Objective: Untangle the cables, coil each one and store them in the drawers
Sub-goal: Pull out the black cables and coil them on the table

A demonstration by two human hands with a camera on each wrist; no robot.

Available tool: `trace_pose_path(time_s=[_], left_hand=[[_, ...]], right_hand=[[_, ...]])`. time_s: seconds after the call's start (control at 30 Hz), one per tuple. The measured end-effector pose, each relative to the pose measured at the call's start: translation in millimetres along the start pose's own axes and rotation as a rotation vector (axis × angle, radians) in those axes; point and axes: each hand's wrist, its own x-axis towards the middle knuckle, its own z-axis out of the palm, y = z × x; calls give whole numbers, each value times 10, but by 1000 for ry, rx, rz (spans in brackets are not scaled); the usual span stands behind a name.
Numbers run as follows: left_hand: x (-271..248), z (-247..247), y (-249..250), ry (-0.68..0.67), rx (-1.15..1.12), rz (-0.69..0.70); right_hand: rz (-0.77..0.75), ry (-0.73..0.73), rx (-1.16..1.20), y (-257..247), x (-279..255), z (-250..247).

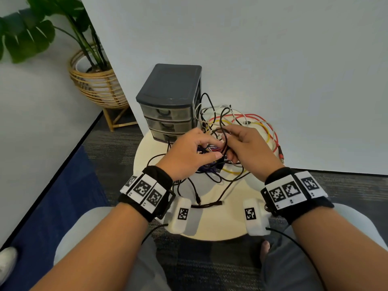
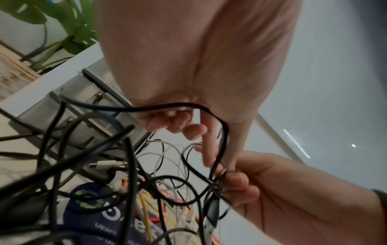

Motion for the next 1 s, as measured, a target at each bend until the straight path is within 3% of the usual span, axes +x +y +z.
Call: trace_pose_path(time_s=[0.1,0.27,0.4,0.57,0.7,0.83,0.9,1.0], left_hand=[[18,71,-31,16,131,7],[44,181,-65,-66,268,39],[38,152,-37,1,111,112],[28,-29,106,297,-263,130],[12,-71,133,305,-485,81],[9,-68,118,288,-570,40],[15,-69,72,184,-571,30],[25,-36,-30,-9,-457,-3]], right_hand=[[7,14,27,17,14,8],[-24,41,10,-3,6,22],[-52,-8,-138,58,7,25],[-91,-203,-407,70,-36,52],[-198,-114,-312,-76,-46,119],[-280,-57,-291,-144,-55,183],[-208,-35,-156,-159,-39,157],[-104,15,285,-211,-3,60]])
